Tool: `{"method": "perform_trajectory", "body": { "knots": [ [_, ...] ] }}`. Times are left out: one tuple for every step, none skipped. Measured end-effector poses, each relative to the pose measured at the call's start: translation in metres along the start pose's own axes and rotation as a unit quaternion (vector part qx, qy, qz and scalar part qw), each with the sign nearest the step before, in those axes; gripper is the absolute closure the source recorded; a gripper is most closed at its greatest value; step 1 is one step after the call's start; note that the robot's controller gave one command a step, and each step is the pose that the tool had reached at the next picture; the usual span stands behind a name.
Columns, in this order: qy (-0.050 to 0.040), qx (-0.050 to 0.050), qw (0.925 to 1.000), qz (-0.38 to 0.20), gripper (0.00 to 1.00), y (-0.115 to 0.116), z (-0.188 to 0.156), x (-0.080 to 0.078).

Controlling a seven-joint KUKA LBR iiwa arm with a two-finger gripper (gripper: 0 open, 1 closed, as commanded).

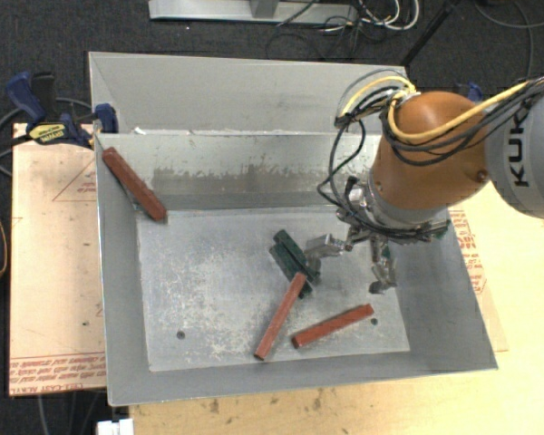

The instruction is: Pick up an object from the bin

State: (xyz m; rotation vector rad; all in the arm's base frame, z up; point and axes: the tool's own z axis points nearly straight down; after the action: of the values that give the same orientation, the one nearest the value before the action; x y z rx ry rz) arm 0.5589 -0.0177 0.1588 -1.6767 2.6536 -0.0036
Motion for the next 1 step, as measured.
{"method": "perform_trajectory", "body": {
  "knots": [
    [0.0017,-0.006,0.9998,-0.018,0.00,0.0659,0.0353,0.0363]
  ]
}}
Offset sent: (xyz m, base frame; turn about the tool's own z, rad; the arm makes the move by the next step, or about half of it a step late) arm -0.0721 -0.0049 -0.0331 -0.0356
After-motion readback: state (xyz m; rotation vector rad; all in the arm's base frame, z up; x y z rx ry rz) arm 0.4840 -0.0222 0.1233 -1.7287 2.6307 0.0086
